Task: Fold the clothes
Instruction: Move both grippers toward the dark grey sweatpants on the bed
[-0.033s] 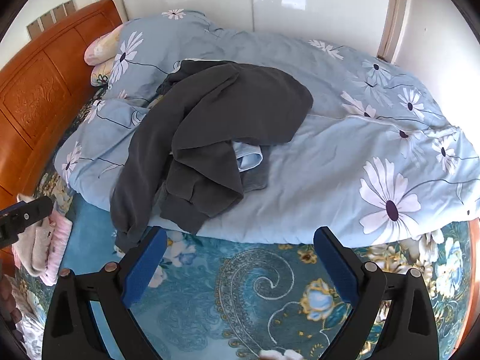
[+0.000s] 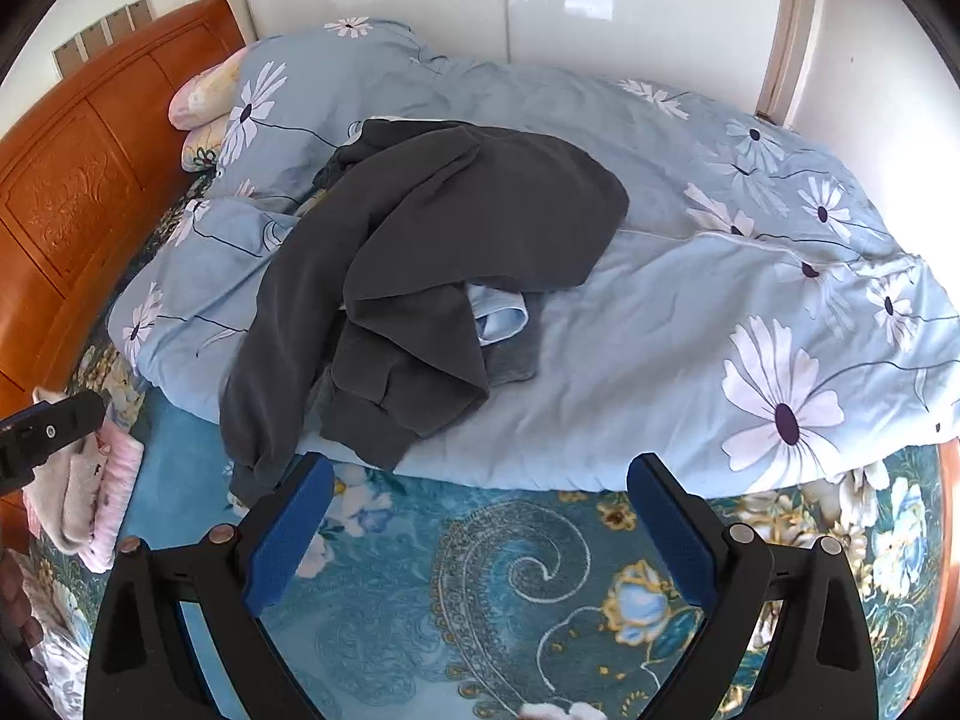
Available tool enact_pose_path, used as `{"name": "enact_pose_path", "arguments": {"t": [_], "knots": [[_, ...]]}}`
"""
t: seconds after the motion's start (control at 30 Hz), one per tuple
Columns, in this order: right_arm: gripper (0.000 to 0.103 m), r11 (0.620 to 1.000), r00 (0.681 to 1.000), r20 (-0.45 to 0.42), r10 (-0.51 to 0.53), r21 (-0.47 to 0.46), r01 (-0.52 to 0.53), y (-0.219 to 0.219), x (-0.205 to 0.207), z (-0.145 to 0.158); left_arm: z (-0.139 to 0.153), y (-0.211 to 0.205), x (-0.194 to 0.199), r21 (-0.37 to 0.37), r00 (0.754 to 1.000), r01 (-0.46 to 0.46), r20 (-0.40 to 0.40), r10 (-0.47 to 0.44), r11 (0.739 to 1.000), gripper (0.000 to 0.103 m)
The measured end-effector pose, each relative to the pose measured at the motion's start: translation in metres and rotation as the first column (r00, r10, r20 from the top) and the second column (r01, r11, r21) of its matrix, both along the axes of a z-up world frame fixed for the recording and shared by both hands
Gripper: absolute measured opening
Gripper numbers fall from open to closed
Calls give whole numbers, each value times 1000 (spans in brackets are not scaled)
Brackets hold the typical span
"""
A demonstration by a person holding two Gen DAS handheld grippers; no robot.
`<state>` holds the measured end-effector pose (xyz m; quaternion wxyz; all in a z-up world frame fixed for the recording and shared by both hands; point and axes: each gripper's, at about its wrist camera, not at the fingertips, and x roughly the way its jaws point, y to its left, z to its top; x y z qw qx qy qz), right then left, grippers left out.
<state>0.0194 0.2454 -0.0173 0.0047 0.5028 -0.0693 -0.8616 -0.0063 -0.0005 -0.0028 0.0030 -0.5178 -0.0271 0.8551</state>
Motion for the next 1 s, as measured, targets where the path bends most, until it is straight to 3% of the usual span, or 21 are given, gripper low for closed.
{"name": "enact_pose_path", "arguments": {"t": [0.07, 0.27, 0.53, 1.0], "knots": [[98, 1000, 1000, -9, -3, -9, 3, 3, 3, 2, -3, -1, -7, 0, 1000, 3, -31, -2, 1000, 103], [98, 990, 998, 24, 51, 133, -54, -31, -22, -2, -12, -2, -26, 1, 992, 10, -123, -10, 1000, 103], [98, 990, 997, 8, 81, 114, -81, -38, -43, -20, -51, -4, -51, 13, 996, 69, -62, -68, 998, 103], [98, 994, 994, 93, 59, 87, -67, -51, -87, -68, -104, -9, -93, 39, 992, 127, 13, -127, 991, 103]]}}
